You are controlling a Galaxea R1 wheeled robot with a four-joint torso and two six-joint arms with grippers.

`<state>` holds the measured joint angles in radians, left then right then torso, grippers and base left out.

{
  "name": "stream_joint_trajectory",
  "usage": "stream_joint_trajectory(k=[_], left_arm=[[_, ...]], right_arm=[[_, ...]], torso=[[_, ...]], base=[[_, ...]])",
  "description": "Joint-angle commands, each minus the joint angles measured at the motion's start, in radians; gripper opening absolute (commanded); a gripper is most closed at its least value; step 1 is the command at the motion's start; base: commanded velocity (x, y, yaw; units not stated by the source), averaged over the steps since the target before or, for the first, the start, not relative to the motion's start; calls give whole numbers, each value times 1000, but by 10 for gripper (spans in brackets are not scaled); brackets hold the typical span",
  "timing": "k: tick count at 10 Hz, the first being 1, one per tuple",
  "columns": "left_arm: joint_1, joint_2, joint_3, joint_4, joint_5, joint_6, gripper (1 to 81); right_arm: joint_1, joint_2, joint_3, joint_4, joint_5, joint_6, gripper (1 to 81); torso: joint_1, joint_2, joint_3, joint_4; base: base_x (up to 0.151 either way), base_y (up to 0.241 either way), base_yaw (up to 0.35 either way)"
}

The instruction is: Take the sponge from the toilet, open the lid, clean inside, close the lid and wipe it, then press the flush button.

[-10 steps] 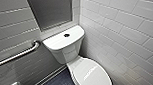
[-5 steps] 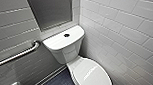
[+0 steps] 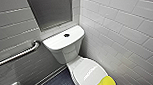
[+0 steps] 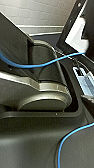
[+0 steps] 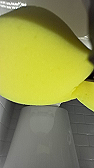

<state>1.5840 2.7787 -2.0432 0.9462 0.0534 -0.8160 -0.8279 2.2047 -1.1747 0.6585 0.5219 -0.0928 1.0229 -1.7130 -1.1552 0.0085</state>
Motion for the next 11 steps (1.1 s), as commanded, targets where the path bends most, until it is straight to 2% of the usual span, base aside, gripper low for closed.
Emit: stream_joint_trajectory(k=[1,6,11], left_arm=[[24,-4,21,11,49,1,811],[20,-2,14,0,51,0,811],[20,-2,-2,-3,49,-2,811]], right_arm=[[245,96,-142,131,-253,-117,10],[486,368,-572,174,-546,-116,10],[588,646,-951,176,-715,-110,10]], torso=[[0,0,0,0],[0,0,0,0],[0,0,0,0]], base=[[0,0,0],[0,0,0],[0,0,0]])
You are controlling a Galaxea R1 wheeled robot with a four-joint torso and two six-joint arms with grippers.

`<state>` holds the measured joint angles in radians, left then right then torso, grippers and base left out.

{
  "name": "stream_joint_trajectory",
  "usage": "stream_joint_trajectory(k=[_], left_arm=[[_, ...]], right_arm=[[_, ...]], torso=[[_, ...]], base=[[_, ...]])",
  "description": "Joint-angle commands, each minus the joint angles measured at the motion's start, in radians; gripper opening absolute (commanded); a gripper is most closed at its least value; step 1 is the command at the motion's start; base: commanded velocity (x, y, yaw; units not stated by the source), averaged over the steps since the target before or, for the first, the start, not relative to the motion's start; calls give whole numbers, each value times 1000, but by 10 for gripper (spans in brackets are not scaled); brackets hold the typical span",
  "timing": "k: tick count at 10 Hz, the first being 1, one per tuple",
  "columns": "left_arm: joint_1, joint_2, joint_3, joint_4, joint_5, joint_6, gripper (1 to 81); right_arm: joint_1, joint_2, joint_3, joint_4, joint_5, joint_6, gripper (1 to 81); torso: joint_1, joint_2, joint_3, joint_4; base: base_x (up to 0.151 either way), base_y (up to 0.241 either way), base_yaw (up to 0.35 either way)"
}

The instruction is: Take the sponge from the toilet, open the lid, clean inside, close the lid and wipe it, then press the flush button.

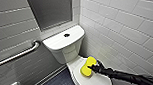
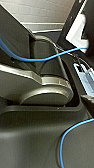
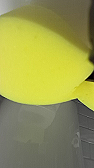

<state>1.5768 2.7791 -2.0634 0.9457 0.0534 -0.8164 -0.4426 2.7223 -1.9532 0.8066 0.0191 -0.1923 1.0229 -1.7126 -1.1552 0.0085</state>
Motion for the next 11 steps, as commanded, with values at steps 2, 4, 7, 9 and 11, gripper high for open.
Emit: stream_joint_trajectory(k=[2,4,7,9,11], left_arm=[[27,-2,11,-2,49,-3,811],[29,-2,11,-2,49,-6,811],[28,4,-3,-2,49,-6,811],[27,7,-6,-1,49,-6,811],[27,10,-6,1,49,-6,811]], right_arm=[[236,213,-314,28,-260,-9,10],[254,288,-448,26,-260,-9,10],[206,345,-529,48,-248,2,10],[141,329,-541,103,-245,21,10],[66,282,-541,140,-248,22,10]], torso=[[0,0,0,0],[0,0,0,0],[0,0,0,0],[0,0,0,0],[0,0,0,0]], base=[[0,0,0],[0,0,0],[0,0,0],[0,0,0],[0,0,0]])
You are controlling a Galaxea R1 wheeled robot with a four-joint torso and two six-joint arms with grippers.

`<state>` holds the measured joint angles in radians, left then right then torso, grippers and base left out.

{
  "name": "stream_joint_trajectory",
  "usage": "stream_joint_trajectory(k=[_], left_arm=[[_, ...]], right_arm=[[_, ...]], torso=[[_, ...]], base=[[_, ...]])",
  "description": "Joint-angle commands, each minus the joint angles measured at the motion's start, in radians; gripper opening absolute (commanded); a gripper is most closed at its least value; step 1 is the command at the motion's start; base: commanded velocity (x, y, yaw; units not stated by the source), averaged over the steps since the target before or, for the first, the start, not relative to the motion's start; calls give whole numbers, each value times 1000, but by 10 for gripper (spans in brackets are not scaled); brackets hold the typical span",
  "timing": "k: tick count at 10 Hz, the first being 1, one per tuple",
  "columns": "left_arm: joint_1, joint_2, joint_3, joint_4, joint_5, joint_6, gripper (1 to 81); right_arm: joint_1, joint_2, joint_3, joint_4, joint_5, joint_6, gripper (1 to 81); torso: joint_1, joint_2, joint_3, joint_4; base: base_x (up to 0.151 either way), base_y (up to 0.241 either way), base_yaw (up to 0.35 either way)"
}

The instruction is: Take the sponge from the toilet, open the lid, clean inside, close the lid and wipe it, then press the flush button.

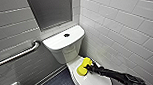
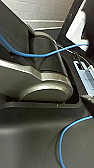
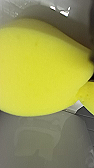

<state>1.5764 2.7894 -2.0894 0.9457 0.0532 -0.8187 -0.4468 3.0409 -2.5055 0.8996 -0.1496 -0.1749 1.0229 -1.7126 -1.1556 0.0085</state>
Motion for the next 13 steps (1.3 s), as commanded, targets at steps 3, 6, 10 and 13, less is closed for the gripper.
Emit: stream_joint_trajectory(k=[3,6,10,13], left_arm=[[29,1,20,2,50,-2,811],[28,10,20,10,48,1,811],[29,12,20,13,48,4,811],[27,9,20,13,34,4,811]], right_arm=[[4,-174,109,79,-75,6,10],[-59,-432,557,75,173,3,10],[-154,-670,876,75,322,2,10],[-270,-831,1057,70,465,0,10]], torso=[[0,0,0,0],[0,0,0,0],[0,0,0,0],[0,0,0,0]], base=[[0,0,0],[0,0,0],[0,0,0],[0,0,0]])
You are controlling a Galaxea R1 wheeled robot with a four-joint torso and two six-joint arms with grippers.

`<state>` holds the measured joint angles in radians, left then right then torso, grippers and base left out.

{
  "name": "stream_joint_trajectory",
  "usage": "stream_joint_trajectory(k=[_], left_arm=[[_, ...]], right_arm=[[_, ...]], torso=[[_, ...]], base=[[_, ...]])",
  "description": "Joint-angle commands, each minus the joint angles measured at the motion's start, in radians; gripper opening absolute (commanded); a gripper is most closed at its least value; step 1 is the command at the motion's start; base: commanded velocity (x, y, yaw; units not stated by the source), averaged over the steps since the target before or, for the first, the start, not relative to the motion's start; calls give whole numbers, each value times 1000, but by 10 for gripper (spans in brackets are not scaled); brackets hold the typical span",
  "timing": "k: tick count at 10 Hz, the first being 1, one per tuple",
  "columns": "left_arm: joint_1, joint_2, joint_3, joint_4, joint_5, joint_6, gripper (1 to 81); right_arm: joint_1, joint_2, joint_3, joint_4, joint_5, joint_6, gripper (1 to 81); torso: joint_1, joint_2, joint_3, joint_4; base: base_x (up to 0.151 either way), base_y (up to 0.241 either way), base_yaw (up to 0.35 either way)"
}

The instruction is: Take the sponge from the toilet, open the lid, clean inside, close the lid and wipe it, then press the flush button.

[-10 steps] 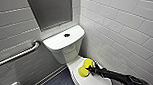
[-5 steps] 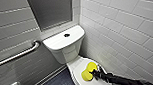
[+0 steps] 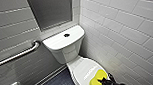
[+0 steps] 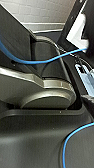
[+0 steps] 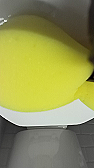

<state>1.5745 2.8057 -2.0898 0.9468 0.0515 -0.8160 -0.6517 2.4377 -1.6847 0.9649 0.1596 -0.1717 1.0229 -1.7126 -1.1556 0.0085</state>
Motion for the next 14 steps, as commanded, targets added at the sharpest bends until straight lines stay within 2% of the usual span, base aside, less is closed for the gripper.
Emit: stream_joint_trajectory(k=[1,4,6,9,10,11,12,14], left_arm=[[31,-11,20,13,22,1,811],[31,-9,20,13,22,1,811],[31,-9,23,15,22,3,811],[31,-8,25,17,22,3,811],[31,-6,25,29,21,3,811],[31,-6,27,32,21,3,811],[31,-6,25,32,21,3,811],[31,-3,25,32,18,3,811]], right_arm=[[-115,-270,267,5,184,-3,10],[-273,-323,290,0,221,-3,10],[-338,-337,303,-32,242,0,10],[-400,-434,468,-81,277,-8,10],[-386,-469,567,-109,333,-25,10],[-359,-503,674,-117,385,-65,10],[-323,-530,769,-94,399,-126,10],[-256,-529,821,-34,396,-205,10]], torso=[[0,0,0,0],[0,0,0,0],[0,0,0,0],[0,0,0,0],[0,0,0,0],[0,0,0,0],[0,0,0,0],[0,0,0,0]], base=[[0,0,0],[0,0,0],[0,0,0],[0,0,0],[0,0,0],[0,0,0],[0,0,0],[0,0,0]])
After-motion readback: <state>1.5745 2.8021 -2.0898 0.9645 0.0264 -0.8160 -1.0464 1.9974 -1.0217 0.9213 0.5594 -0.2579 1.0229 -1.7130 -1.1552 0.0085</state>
